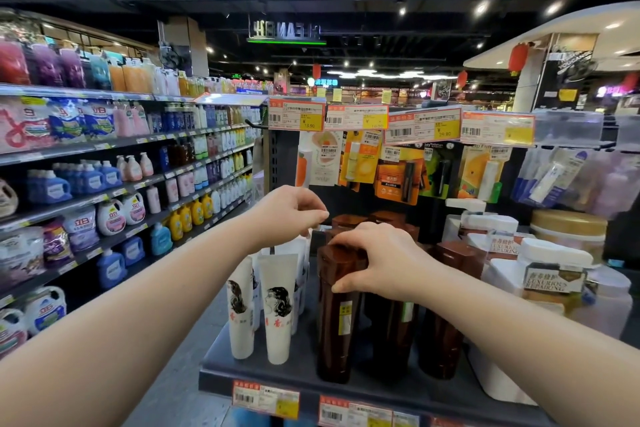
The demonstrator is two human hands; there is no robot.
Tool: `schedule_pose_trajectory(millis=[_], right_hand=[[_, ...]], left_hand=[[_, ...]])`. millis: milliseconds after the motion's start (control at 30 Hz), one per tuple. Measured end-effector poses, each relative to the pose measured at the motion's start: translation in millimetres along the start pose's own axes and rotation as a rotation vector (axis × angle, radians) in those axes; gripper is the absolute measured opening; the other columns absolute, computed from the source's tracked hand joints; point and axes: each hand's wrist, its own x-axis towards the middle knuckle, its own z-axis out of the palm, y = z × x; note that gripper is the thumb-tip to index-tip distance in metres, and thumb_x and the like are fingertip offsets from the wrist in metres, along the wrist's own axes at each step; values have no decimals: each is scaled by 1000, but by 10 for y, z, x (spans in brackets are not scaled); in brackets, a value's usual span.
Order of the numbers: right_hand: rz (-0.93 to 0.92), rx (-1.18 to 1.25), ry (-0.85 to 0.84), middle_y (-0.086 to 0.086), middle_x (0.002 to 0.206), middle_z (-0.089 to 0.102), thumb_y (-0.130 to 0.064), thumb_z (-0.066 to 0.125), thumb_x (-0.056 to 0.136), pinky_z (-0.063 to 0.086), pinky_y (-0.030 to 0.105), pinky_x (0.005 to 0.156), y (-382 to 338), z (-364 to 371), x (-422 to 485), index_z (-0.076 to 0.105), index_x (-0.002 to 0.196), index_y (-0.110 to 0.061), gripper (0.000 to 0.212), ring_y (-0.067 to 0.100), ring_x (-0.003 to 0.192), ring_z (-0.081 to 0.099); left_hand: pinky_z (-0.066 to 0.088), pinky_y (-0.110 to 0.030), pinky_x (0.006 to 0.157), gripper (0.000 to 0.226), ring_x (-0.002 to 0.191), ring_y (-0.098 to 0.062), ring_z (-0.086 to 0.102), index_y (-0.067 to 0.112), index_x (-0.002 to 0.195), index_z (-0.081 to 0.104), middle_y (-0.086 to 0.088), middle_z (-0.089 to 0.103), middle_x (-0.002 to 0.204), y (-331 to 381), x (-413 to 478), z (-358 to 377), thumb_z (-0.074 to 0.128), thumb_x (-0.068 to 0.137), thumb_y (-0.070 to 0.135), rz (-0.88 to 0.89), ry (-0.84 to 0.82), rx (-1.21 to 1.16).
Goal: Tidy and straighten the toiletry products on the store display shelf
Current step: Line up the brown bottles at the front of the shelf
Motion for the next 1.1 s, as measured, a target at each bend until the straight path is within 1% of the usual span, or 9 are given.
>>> schedule_pose_trajectory(millis=[233, 400, 500, 567, 700, 800, 933, 1000, 1100], right_hand=[[32, -58, 70, -7, 120, 59, -62, 66, 68, 40, 38, 95, 18, 30, -2, 47, 127, -34, 69, 19, 114, 48], [21, -11, -38, -7, 125, 56, -56, 66, 72, 42, 34, 95, 22, -73, -26, 43, 132, -31, 70, 18, 116, 49], [12, 189, -139, -10, 112, 58, -33, 66, 78, 46, 23, 85, 113, -303, -6, 54, 122, -30, 45, 11, 104, 56], [28, 281, -70, -11, 98, 61, -18, 60, 80, 49, 20, 75, 210, -457, 80, 61, 107, -30, 29, 9, 91, 60], [17, 148, 14, -9, 94, 61, -22, 60, 86, 47, 21, 74, 377, -564, 410, 65, 99, -28, 15, 11, 91, 58], [8, 37, -41, -3, 110, 62, -28, 65, 84, 48, 28, 88, 461, -492, 655, 63, 112, -24, 28, 16, 104, 57], [-8, -4, -218, -3, 137, 50, -22, 70, 80, 36, 27, 100, 510, -389, 883, 49, 132, -25, 55, 16, 126, 45], [-19, -23, -314, -4, 140, 46, -18, 69, 80, 36, 29, 102, 517, -342, 951, 45, 135, -28, 61, 16, 128, 41], [-29, -22, -367, -3, 134, 49, -12, 66, 79, 42, 28, 94, 509, -262, 1004, 46, 134, -31, 61, 17, 120, 47]], left_hand=[[47, -19, 72, 8, 83, -4, 60, 29, 91, 65, 12, 64, 88, 38, -132, 78, 58, 87, 31, 44, -58, 34], [44, -17, 67, 32, 84, -3, 58, 33, 98, 59, 12, 60, 94, 34, -164, 151, 74, 70, 41, 63, -133, 93], [41, -17, 64, 40, 81, 1, 53, 35, 95, 55, 16, 56, 91, 25, -154, 209, 77, 63, 45, 70, -111, 162], [41, -19, 67, 40, 82, 0, 50, 35, 95, 54, 17, 52, 92, 13, -139, 257, 77, 64, 46, 78, -102, 199], [40, -24, 74, 40, 85, -6, 48, 31, 101, 57, 13, 49, 98, 9, -111, 304, 75, 68, 43, 90, -85, 242], [43, -26, 79, 38, 88, -8, 49, 31, 100, 58, 13, 50, 101, -1, -111, 292, 75, 69, 43, 93, -95, 262], [45, -29, 85, 43, 92, -8, 48, 30, 107, 58, 14, 48, 102, 10, -124, 297, 74, 69, 45, 77, -87, 310], [43, -26, 83, 45, 91, -7, 47, 30, 109, 58, 15, 47, 101, 19, -121, 309, 73, 69, 45, 74, -76, 327], [42, -25, 81, 47, 91, -7, 46, 30, 111, 58, 15, 47, 101, 28, -120, 316, 73, 69, 45, 61, -68, 331]])
